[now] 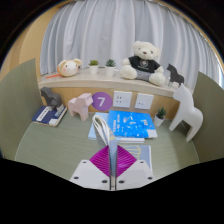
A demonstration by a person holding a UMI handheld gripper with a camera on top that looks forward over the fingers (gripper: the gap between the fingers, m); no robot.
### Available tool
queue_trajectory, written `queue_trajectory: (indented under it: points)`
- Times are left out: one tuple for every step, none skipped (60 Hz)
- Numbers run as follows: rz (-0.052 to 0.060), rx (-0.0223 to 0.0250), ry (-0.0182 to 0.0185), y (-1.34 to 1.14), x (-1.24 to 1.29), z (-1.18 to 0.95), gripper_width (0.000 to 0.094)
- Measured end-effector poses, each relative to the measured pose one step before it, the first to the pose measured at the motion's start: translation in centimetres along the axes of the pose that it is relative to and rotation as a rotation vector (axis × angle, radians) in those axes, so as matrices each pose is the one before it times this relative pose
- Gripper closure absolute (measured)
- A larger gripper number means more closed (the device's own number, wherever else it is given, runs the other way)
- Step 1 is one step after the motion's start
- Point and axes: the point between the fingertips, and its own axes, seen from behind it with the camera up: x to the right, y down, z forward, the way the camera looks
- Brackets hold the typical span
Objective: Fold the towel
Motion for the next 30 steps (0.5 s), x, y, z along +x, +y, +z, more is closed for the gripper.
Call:
queue_trajectory:
  points:
    - [-0.0042,0.00339,0.00608,-0.048,1.12,-0.05,0.0884]
    - [-0.0028,0.00162,0.00404,0.059,1.053,-0.015,0.0883]
    - [0.0003,-0.00024,0.00198,0.142,0.992,0.093,0.0884]
    - [0.0031,-0.00144,0.00015,0.237,0.903,0.137,0.0884]
    - [0.0048,-0.00294,-0.00125,0.309,0.844,0.18,0.0882]
    - [0.0038,-0.00446,-0.00242,0.413,0.79,0.246,0.0878]
    - [0.0045,-0.0081,0.00049,0.466,0.601,0.069,0.0874]
    - [0.0022,-0.00735,-0.00541,0.558,0.7,0.365,0.0868]
    - [0.0007,-0.01043,-0.00641,0.535,0.721,0.4,0.0858]
    - [-0.0002,-0.01087,-0.00396,0.687,0.607,0.343,0.0844]
    - [-0.0027,-0.01282,-0.00132,0.734,0.622,0.405,0.0824]
    - [-0.0051,-0.01423,0.00248,0.743,0.671,0.398,0.0798]
    - [-0.0065,-0.01511,0.00507,0.786,0.641,0.397,0.0768]
    - [-0.0077,-0.01554,0.00793,0.778,0.656,0.382,0.0729]
    - [-0.0095,-0.01484,0.00844,0.72,0.539,0.372,0.0688]
    - [-0.0119,-0.01545,0.0065,0.696,0.427,0.32,0.0646]
    - [-0.0133,-0.01483,0.00415,0.636,0.31,0.239,0.0607]
    - [-0.014,-0.01219,0.00144,0.535,0.231,0.196,0.0572]
    - [-0.0142,-0.00815,0.00028,0.39,0.157,0.136,0.054]
    - [-0.0101,-0.00465,0.00063,0.389,-0.107,0.034,0.0513]
    - [-0.0113,-0.00412,-0.00182,0.222,-0.014,-0.038,0.0488]
    - [-0.0065,0.00026,-0.00712,0.198,0.028,0.02,0.0466]
    - [-0.004,0.00123,-0.00504,0.002,-0.038,-0.101,0.045]
    - [-0.0015,0.00428,-0.00519,-0.095,-0.124,-0.137,0.044]
    - [-0.001,0.00528,-0.00397,-0.126,-0.111,-0.174,0.0434]
    - [-0.0002,0.00584,-0.00359,-0.162,-0.125,-0.23,0.0426]
    - [0.0001,0.00564,-0.00196,-0.17,-0.101,-0.295,0.0418]
    - [0.0008,0.00587,-0.00024,-0.207,-0.106,-0.336,0.0411]
    - [0.0013,0.00652,0.00162,-0.234,-0.076,-0.386,0.0403]
    - [0.0014,0.00708,0.00272,-0.313,-0.082,-0.444,0.0404]
